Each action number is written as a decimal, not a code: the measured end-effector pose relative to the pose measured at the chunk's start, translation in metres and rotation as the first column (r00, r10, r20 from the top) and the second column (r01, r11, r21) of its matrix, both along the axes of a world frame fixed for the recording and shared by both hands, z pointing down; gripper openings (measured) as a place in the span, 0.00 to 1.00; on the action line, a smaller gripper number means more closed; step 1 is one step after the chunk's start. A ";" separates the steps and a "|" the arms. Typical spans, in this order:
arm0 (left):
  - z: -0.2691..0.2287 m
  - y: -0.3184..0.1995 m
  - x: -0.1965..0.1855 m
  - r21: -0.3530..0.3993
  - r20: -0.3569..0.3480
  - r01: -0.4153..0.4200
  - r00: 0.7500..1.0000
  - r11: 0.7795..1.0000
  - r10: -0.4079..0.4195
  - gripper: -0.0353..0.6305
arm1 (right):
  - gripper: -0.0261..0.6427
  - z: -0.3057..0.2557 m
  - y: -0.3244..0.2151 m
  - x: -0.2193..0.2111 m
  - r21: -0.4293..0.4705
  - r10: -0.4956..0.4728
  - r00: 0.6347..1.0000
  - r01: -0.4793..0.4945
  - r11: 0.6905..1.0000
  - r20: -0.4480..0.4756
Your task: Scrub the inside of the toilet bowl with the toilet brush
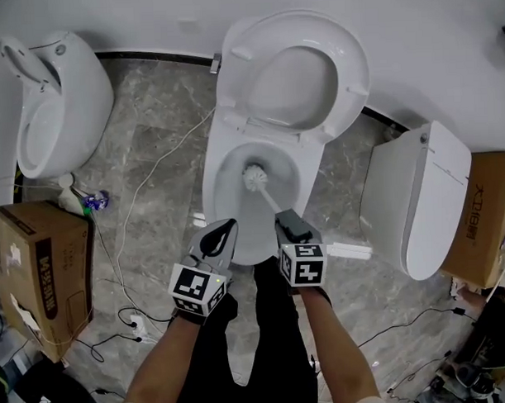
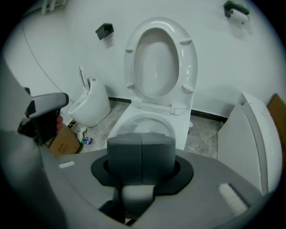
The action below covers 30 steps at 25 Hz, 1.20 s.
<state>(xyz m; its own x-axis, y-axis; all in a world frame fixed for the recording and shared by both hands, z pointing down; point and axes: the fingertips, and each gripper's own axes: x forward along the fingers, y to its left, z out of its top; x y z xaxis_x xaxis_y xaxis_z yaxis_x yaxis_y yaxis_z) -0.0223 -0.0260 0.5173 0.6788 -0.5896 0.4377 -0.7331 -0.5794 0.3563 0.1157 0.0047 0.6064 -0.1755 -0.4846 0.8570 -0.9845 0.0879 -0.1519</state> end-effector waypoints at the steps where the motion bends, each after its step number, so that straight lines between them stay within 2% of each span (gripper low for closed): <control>1: -0.011 0.000 0.000 0.003 -0.001 -0.003 1.000 1.000 0.003 0.06 | 0.28 -0.017 0.004 0.001 0.019 0.009 1.000 -0.010 1.000 0.018; 8: -0.096 0.012 -0.003 0.036 -0.007 -0.030 1.000 0.999 0.031 0.06 | 0.28 -0.134 0.043 0.004 0.122 0.040 0.998 -0.045 0.992 0.045; 18: -0.222 0.020 -0.014 0.111 -0.057 -0.036 0.997 0.993 0.043 0.06 | 0.28 -0.277 0.073 -0.009 0.298 0.043 0.994 -0.071 0.952 0.100; 23: -0.291 0.024 -0.021 0.150 -0.076 -0.038 0.996 0.988 0.050 0.06 | 0.28 -0.358 0.078 -0.011 0.422 0.046 0.994 -0.086 0.903 0.104; 30: -0.392 0.027 -0.022 0.240 -0.127 -0.053 0.988 0.969 0.086 0.06 | 0.28 -0.471 0.075 -0.014 0.592 0.032 0.993 -0.093 0.800 0.113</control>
<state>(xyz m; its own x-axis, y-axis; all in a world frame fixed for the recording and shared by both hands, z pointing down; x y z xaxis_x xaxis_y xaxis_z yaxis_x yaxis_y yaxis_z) -0.0441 0.0011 0.1248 0.7649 -0.6143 0.1938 -0.6425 -0.7063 0.2971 0.1021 0.0796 0.1358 -0.1903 -0.9065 0.3768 -0.9751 0.1299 -0.1800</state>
